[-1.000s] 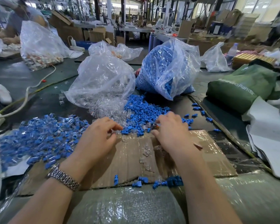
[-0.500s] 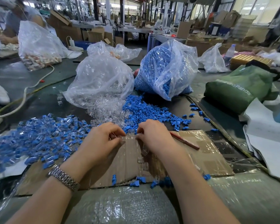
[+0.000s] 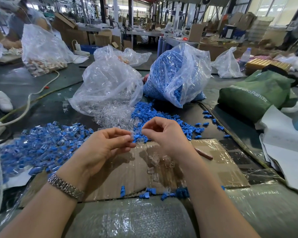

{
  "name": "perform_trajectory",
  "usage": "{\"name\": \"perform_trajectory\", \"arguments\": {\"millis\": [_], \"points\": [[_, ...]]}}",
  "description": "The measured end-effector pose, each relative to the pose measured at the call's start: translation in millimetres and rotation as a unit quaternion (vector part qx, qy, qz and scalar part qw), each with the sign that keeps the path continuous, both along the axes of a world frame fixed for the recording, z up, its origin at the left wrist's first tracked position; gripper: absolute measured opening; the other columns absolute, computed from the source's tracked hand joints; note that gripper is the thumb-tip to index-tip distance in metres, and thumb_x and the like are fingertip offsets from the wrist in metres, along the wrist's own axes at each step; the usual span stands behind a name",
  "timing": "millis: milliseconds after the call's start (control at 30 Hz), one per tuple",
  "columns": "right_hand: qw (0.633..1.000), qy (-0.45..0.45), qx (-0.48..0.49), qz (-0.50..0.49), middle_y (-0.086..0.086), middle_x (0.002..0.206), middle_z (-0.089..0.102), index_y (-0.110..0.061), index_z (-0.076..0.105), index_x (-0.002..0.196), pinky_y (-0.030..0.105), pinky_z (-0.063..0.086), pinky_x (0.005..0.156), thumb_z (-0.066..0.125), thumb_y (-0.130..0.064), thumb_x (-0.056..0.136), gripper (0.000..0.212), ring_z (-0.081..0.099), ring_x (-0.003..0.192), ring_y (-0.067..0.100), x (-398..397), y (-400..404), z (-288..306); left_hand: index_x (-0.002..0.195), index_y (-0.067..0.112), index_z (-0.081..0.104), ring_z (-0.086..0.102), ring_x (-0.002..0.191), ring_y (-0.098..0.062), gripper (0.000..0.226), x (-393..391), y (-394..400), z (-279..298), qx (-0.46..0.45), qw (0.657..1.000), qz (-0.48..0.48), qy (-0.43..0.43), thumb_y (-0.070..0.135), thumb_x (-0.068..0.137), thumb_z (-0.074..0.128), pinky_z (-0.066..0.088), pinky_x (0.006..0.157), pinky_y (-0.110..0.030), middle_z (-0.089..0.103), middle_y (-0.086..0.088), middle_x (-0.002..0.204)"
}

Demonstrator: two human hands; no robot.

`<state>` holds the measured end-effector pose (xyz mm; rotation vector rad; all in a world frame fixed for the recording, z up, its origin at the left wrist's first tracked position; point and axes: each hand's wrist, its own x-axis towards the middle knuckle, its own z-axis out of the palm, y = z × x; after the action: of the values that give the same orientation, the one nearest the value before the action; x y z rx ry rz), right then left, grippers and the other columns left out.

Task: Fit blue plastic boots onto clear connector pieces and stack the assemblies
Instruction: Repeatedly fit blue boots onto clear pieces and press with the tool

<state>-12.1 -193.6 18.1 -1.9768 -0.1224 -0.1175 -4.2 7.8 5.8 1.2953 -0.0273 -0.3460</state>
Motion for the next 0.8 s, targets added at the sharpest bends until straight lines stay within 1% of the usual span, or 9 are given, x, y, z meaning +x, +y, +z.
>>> {"name": "perform_trajectory", "arguments": {"millis": [100,167,233,300,333,467,567,700,800], "points": [[0.995,0.004,0.088,0.036,0.005,0.079,0.072,-0.005,0.072,0.096,0.021,0.056,0.069,0.073,-0.008,0.093,0.004,0.068,0.07,0.01,-4.3,-1.1,4.9,0.101,-0.004,0.072,0.076,0.086,-0.027,0.027,2.0,0.5,-0.5,-0.035,0.999,-0.002,0.016,0.002,0.075,0.07,0.063,0.069,-0.025,0.075,-0.023,0.1],[0.995,0.003,0.09,0.047,0.013,0.087,0.074,-0.004,0.07,0.099,0.026,0.059,0.074,0.07,-0.006,0.095,0.004,0.07,0.076,0.015,-6.7,0.3,6.7,0.092,0.0,0.078,0.076,0.089,-0.027,0.018,2.3,0.7,-0.9,-0.053,0.998,-0.011,0.018,0.001,0.075,0.071,0.062,0.07,-0.026,0.075,-0.025,0.103],[0.996,-0.011,0.069,0.054,0.016,0.093,0.075,-0.009,0.07,0.098,0.032,0.058,0.08,0.069,-0.007,0.096,0.003,0.071,0.083,0.022,-8.3,2.3,7.5,0.085,0.005,0.081,0.076,0.091,-0.026,0.014,2.4,0.9,-1.3,-0.062,0.998,-0.018,0.016,0.0,0.075,0.072,0.062,0.071,-0.025,0.075,-0.025,0.104],[0.997,-0.027,0.042,0.057,0.012,0.092,0.074,-0.011,0.07,0.098,0.033,0.057,0.084,0.069,-0.009,0.096,0.003,0.071,0.087,0.025,-9.0,3.7,7.5,0.085,0.006,0.081,0.076,0.092,-0.026,0.015,3.1,1.9,-1.6,-0.064,0.998,-0.024,0.016,0.0,0.073,0.074,0.061,0.073,-0.024,0.074,-0.026,0.104],[0.997,-0.033,0.032,0.058,0.009,0.09,0.073,-0.011,0.07,0.099,0.032,0.057,0.085,0.069,-0.01,0.096,0.003,0.07,0.085,0.023,-9.7,3.7,7.6,0.086,0.005,0.081,0.076,0.093,-0.027,0.016,3.1,2.3,-1.3,-0.066,0.997,-0.029,0.016,0.0,0.072,0.075,0.061,0.074,-0.025,0.074,-0.026,0.105],[0.996,-0.055,0.005,0.067,-0.007,0.081,0.069,-0.014,0.07,0.096,0.026,0.054,0.081,0.07,-0.012,0.096,0.002,0.062,0.076,0.003,-11.1,3.2,8.1,0.086,0.001,0.078,0.076,0.094,-0.03,0.016,2.2,1.2,-0.7,-0.084,0.996,-0.03,0.019,-0.005,0.072,0.074,0.061,0.074,-0.025,0.073,-0.029,0.104],[0.994,-0.064,-0.012,0.086,-0.011,0.077,0.066,-0.014,0.069,0.094,0.02,0.05,0.076,0.068,-0.01,0.097,0.005,0.058,0.07,-0.004,-11.1,5.3,8.1,0.087,-0.003,0.075,0.076,0.09,-0.031,0.018,1.3,-0.9,-0.3,-0.094,0.995,-0.024,0.019,-0.009,0.071,0.072,0.061,0.072,-0.026,0.074,-0.028,0.1],[0.992,-0.082,-0.034,0.094,-0.007,0.078,0.065,-0.01,0.069,0.095,0.019,0.046,0.073,0.067,-0.009,0.097,0.003,0.057,0.07,-0.001,-10.7,6.7,6.1,0.083,0.003,0.078,0.077,0.087,-0.029,0.018,-0.1,-1.9,0.9,-0.091,0.996,-0.024,0.004,-0.009,0.07,0.072,0.061,0.071,-0.025,0.075,-0.023,0.094],[0.989,-0.095,-0.045,0.1,0.0,0.082,0.067,-0.01,0.068,0.096,0.027,0.051,0.077,0.066,-0.01,0.098,0.002,0.062,0.077,0.008,-10.5,5.2,5.8,0.088,0.001,0.079,0.077,0.086,-0.027,0.02,-1.5,-2.2,1.5,-0.077,0.996,-0.031,-0.015,-0.007,0.071,0.073,0.061,0.072,-0.025,0.075,-0.024,0.097]]}}
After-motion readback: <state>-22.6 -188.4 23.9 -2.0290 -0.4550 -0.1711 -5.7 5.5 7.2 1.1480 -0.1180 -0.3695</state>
